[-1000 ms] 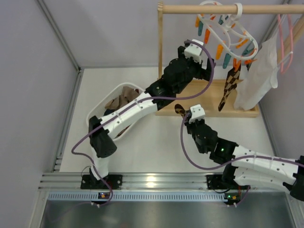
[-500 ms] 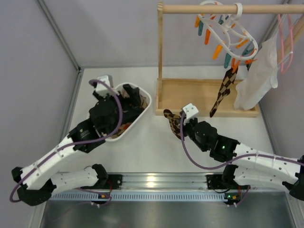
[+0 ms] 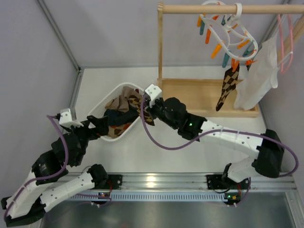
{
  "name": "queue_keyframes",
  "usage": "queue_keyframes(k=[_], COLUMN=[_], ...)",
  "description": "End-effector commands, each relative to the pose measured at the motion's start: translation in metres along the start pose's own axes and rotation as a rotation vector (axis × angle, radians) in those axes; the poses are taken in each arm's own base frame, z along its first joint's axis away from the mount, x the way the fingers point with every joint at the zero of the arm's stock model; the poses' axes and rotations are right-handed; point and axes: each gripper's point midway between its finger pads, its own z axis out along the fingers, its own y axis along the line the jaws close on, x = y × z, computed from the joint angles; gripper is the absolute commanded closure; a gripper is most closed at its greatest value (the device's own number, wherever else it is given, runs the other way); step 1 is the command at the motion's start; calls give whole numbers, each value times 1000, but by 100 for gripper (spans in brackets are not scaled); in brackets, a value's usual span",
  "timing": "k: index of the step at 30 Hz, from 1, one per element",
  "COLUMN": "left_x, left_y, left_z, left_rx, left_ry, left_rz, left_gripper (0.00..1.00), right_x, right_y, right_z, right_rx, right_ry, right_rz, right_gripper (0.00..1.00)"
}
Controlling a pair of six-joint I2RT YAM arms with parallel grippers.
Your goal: Remove the socks clipped to the hanger
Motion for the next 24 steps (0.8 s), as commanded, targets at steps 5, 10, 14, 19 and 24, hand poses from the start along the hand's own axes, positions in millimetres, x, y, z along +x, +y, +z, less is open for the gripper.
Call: queue_keyframes(k=[5, 10, 14, 19, 24], left_x=[24, 22, 15, 10, 13], left_y=[5, 8, 14, 19, 17], left_z=[4, 1, -4, -9, -7], left_rx=[-12, -10, -7, -1, -4], left_ry=[63, 49, 21, -5, 7], left_rz=[81, 63, 26, -10, 7], left_gripper=[1, 1, 1, 1, 2], right_x=[-74, -61, -14, 37, 52], right_y=[-15, -26, -1, 42, 80], right_z=[77, 125, 155, 162, 162], right_rx=[24, 57, -22, -125, -179], right_ry=[-216, -219, -180, -144, -127], right_rz=[-81, -79, -49, 67, 85], right_gripper=[100, 100, 100, 100, 95])
